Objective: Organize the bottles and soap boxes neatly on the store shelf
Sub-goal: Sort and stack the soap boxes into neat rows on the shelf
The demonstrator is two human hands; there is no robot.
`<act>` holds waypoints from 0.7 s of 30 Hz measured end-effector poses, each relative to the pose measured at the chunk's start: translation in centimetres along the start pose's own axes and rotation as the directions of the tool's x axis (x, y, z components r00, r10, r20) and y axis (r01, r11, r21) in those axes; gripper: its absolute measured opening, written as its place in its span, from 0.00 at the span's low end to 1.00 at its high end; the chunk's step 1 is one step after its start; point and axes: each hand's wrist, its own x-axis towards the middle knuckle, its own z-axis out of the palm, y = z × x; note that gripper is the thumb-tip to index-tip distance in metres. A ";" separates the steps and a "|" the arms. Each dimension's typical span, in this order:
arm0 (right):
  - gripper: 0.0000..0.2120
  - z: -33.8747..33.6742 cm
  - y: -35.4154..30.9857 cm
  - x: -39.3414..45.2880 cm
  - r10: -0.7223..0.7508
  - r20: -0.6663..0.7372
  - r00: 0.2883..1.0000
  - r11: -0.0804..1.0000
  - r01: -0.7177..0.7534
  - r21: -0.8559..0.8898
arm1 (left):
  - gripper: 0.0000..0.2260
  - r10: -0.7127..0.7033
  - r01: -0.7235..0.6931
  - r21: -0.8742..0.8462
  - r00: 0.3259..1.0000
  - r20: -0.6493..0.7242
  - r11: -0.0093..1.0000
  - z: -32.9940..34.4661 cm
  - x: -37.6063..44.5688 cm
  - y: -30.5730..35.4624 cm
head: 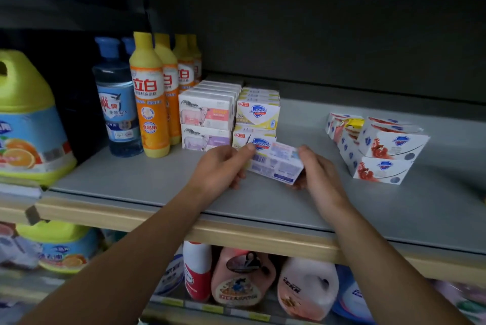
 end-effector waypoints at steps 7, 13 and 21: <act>0.18 0.0 -0.2 -0.1 -0.011 -0.035 0.999 0.999 0.010 -0.038 | 0.29 0.017 -0.015 0.093 1.000 -0.022 0.996 0.0 0.1 -0.2; 0.12 -0.3 -0.2 -1.0 -0.164 0.033 0.986 0.986 0.163 0.022 | 0.18 0.015 -0.018 -0.126 1.000 -0.024 0.992 -0.1 0.2 -0.3; 0.18 -0.2 0.7 -0.4 -0.201 0.062 0.978 0.972 0.207 -0.109 | 0.15 0.079 -0.078 -0.198 0.997 -0.002 0.977 0.0 0.1 -0.5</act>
